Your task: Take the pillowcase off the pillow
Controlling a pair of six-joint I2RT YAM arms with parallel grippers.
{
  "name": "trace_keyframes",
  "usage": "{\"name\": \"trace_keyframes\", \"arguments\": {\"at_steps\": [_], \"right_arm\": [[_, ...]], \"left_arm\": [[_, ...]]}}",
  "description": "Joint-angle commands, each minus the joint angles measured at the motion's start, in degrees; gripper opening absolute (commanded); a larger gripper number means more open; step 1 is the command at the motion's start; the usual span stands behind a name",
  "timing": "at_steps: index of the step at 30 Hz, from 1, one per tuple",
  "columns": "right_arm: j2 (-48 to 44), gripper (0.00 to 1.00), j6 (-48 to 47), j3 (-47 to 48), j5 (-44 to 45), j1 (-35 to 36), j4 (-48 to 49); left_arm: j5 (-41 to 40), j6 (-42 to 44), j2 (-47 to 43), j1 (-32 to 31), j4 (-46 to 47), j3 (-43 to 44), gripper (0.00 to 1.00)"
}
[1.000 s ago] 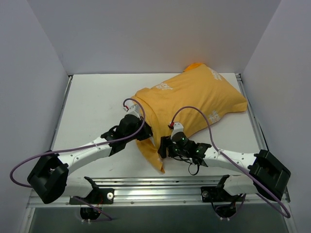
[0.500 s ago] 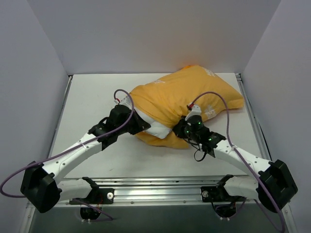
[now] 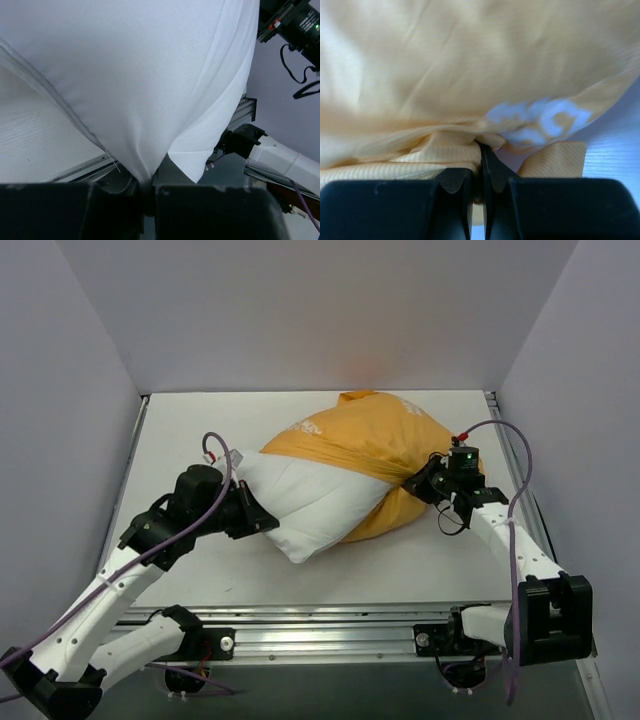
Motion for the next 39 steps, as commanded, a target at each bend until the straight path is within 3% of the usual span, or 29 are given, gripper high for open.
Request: {"name": "trace_keyframes", "arguments": {"at_steps": [1, 5, 8, 10, 11, 13, 14, 15, 18, 23, 31, 32, 35, 36, 39], "right_arm": [[2.4, 0.00, 3.0, 4.0, 18.5, -14.0, -0.2], [4.5, 0.00, 0.5, 7.4, 15.6, -16.7, 0.0], [5.2, 0.01, -1.7, 7.3, 8.4, -13.8, 3.5], [4.8, 0.14, -3.4, 6.9, 5.2, -9.1, 4.6], [4.0, 0.20, -4.1, 6.9, 5.1, -7.7, 4.1], [3.2, 0.35, -5.4, 6.7, 4.4, -4.6, 2.4], [1.9, 0.41, -6.8, 6.6, 3.1, -3.3, 1.5], [1.2, 0.51, -7.4, 6.5, 2.6, -2.8, 0.5], [-2.3, 0.62, -10.3, 7.1, 2.8, -1.9, -5.2], [-7.2, 0.72, -9.3, 6.3, 3.3, -1.4, -8.2], [-1.4, 0.73, -7.9, 7.0, -2.5, 1.4, -4.8], [0.9, 0.73, -8.1, 7.6, -2.7, 2.3, -4.3], [6.6, 0.74, -8.7, 9.4, -2.5, 6.7, -2.2], [8.1, 0.75, -8.8, 10.0, -2.5, 7.8, -1.1], [14.2, 0.75, -9.4, 13.4, -2.8, 13.0, 2.6]], "left_arm": [[-3.3, 5.0, -8.8, 2.6, -20.5, 3.7, 0.02], [-2.8, 2.8, -15.4, 2.5, -22.5, -0.5, 0.02], [4.2, -1.9, -19.5, 2.4, -14.4, -9.3, 0.02], [8.4, -6.3, -21.5, 2.3, -5.1, -13.3, 0.04], [8.9, -7.1, -21.7, 2.2, -2.8, -14.6, 0.12], [7.5, -6.4, -20.7, 2.2, 0.3, -14.3, 0.40], [6.7, -5.5, -19.7, 2.2, 0.3, -13.2, 0.66], [5.9, -2.6, -17.5, 2.2, 0.1, -9.9, 0.78], [2.3, 4.9, -11.8, 2.2, -3.2, -3.9, 0.97], [-4.1, 13.1, -4.5, 2.2, -5.4, 7.1, 0.95], [-11.0, 18.1, 7.4, 2.5, 7.2, 1.4, 0.99], [-12.3, 18.1, 9.1, 2.5, 7.9, 0.7, 0.94], [-8.2, 17.0, 12.5, 2.5, 11.3, -2.2, 0.86], [-3.8, 15.2, 12.4, 2.1, 14.5, -4.9, 0.84], [-0.7, 11.2, 9.7, -0.6, 17.1, -8.8, 0.82]]}}
